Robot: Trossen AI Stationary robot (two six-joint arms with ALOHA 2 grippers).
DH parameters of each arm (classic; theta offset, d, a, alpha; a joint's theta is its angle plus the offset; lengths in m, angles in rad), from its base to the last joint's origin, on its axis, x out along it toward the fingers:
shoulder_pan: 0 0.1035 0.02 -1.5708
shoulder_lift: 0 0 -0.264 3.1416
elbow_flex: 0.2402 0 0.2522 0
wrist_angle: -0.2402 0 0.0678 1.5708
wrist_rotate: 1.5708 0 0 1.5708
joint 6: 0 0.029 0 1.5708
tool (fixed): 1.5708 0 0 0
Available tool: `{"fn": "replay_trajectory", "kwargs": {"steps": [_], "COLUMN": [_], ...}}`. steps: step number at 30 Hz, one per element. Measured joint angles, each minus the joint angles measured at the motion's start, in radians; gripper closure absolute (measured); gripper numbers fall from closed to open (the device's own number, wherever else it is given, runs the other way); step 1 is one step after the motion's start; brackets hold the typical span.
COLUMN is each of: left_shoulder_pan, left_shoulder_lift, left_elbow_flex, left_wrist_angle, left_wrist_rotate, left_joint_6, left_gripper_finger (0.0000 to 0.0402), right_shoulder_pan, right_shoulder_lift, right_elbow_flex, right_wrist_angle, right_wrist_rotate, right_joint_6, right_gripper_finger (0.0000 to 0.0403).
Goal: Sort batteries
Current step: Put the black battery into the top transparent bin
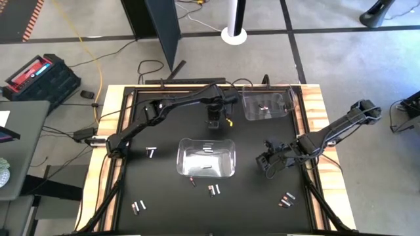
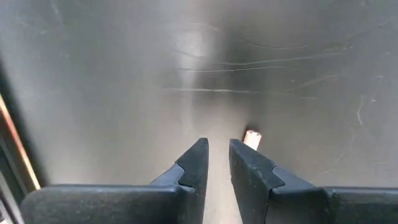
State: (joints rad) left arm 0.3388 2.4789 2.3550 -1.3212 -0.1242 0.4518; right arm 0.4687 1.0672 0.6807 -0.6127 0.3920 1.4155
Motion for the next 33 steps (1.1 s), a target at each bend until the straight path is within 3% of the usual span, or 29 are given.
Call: {"fn": "replay_trajectory", "kwargs": {"steps": [9, 14, 25, 33], "left_shoulder_pan": [0.001, 0.000, 0.001, 0.000], "left_shoulder_lift": [0.000, 0.001, -0.001, 0.002], "left_elbow_flex": [-0.032, -0.109, -0.191, -0.195], "left_wrist_angle": [-0.024, -0.022, 0.056, 0.062], "left_wrist_rotate": [0.010, 0.008, -0.013, -0.022], "left_joint_6": [0.008, 0.031, 0.052, 0.072], "left_gripper_finger": [0.0248, 0.0230, 0.0242, 0.0297], "right_shoulder_pan": [0.000, 0.000, 0.000, 0.000], "right_shoulder_lift": [0.000, 0.000, 0.000, 0.000], "right_elbow_flex": [0.000, 0.000, 0.000, 0.000], "right_wrist_angle": [0.020, 0.020, 0.019, 0.023], "right_wrist_rotate": [0.000, 0.000, 0.000, 0.000], "right_joint_6": [-0.002, -0.002, -0.001, 0.000], "right_gripper_finger": [0.0275, 0.0275, 0.0275, 0.0275]}}
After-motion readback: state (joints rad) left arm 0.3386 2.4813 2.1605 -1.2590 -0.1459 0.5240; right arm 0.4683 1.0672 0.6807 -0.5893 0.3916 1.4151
